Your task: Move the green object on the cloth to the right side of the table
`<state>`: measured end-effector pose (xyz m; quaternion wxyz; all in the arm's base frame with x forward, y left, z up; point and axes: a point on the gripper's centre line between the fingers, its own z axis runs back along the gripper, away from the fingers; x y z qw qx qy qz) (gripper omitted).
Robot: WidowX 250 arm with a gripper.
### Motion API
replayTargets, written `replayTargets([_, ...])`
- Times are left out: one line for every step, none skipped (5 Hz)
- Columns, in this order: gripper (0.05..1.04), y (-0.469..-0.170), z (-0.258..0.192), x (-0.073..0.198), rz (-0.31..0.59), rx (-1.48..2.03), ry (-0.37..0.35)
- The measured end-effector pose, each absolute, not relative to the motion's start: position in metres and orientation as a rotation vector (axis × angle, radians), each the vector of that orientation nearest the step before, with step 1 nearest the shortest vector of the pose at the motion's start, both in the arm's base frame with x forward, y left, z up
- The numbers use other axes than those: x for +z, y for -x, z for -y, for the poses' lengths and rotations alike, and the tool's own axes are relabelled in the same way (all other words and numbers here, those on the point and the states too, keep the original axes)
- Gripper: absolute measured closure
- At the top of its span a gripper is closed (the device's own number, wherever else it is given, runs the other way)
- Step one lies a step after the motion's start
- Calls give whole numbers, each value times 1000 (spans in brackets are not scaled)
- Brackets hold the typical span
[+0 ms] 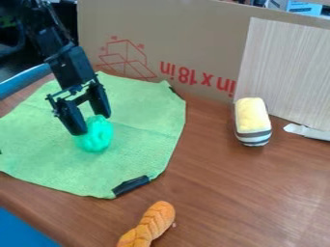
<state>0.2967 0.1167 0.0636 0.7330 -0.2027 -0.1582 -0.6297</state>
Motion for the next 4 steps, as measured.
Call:
replayTargets([110,-299,-116,57,323,-1358,438])
replayTargets([198,-298,-114,53,312,-1333,443])
replayTargets([199,-297,-113,53,315,-1329,432])
replayTargets([200,-291,-107,56,336,-1332,432])
